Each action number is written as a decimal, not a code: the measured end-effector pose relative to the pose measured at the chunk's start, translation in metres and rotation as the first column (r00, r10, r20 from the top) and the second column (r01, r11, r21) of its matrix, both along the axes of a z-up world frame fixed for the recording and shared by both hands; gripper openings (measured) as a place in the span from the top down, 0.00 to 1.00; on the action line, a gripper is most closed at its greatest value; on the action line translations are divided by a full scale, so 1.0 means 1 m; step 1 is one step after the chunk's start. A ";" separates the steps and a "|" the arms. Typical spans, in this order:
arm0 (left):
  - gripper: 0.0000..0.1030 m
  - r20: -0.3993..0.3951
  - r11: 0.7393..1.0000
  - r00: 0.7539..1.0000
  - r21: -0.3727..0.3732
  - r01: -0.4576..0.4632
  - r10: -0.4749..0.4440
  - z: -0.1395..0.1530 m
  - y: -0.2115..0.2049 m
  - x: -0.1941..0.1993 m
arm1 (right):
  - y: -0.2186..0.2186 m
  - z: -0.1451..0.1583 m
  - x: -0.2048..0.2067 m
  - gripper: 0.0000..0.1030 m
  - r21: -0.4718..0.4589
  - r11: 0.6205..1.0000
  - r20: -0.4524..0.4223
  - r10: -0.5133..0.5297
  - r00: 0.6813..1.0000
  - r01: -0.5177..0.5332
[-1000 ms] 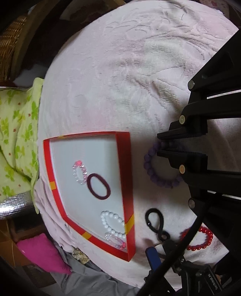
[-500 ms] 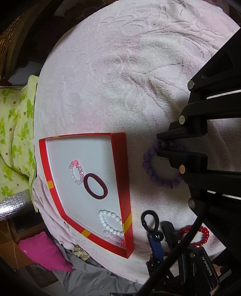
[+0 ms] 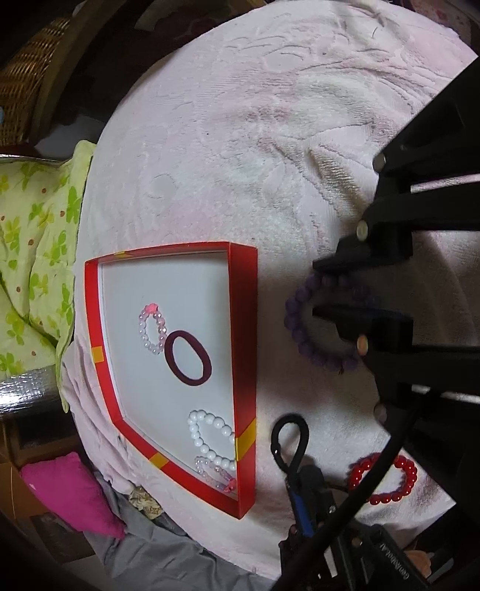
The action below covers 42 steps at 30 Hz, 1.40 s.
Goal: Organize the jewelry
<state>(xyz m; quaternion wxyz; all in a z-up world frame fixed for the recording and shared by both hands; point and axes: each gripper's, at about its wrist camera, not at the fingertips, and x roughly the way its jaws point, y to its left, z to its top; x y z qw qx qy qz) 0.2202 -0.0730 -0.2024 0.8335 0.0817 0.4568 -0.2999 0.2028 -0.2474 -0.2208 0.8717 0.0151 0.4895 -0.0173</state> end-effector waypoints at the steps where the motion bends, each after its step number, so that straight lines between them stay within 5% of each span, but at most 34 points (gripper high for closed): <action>1: 0.91 0.002 1.000 1.000 -0.005 -0.004 0.004 0.002 0.003 0.000 | 0.002 0.001 0.000 0.89 -0.005 1.000 0.004 0.006 1.000 -0.006; 28: 0.91 0.064 0.985 0.990 -0.127 -0.115 0.124 0.040 0.067 -0.002 | 0.044 0.040 -0.002 0.90 0.270 0.948 0.184 0.122 0.975 -0.170; 42: 0.91 0.140 0.957 0.952 -0.145 -0.251 0.271 0.057 0.088 0.002 | 0.062 0.054 -0.003 0.90 0.313 0.929 0.274 0.110 0.955 -0.197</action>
